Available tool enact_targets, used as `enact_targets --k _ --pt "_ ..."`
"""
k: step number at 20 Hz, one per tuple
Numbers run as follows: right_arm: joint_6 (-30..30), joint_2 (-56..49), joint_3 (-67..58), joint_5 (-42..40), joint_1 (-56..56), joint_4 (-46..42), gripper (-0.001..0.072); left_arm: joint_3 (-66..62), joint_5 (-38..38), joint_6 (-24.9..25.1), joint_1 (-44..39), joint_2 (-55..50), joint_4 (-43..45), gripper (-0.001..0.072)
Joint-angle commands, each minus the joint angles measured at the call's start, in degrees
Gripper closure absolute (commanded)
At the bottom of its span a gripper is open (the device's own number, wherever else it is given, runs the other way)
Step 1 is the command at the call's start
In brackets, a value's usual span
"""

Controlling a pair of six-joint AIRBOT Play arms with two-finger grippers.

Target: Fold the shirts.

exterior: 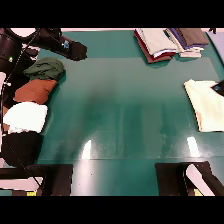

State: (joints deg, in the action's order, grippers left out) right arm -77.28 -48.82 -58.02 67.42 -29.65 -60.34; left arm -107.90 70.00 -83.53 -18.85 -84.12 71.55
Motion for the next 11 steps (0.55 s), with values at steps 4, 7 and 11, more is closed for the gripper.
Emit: enact_targets --k 4,7,11 --pt "0.24 1.99 2.86 -4.96 26.82 1.68 0.0699 -0.02 -2.1 -0.02 -0.04 -0.02 0.02 0.0683" --pt "0.22 1.99 2.89 -8.02 33.0 1.75 0.0699 -0.02 -2.1 -0.02 -0.04 -0.02 0.02 0.0683" --pt "0.17 1.99 2.89 -8.46 35.17 1.88 0.0698 -0.02 -2.1 -0.02 -0.04 -0.02 0.02 0.0683"
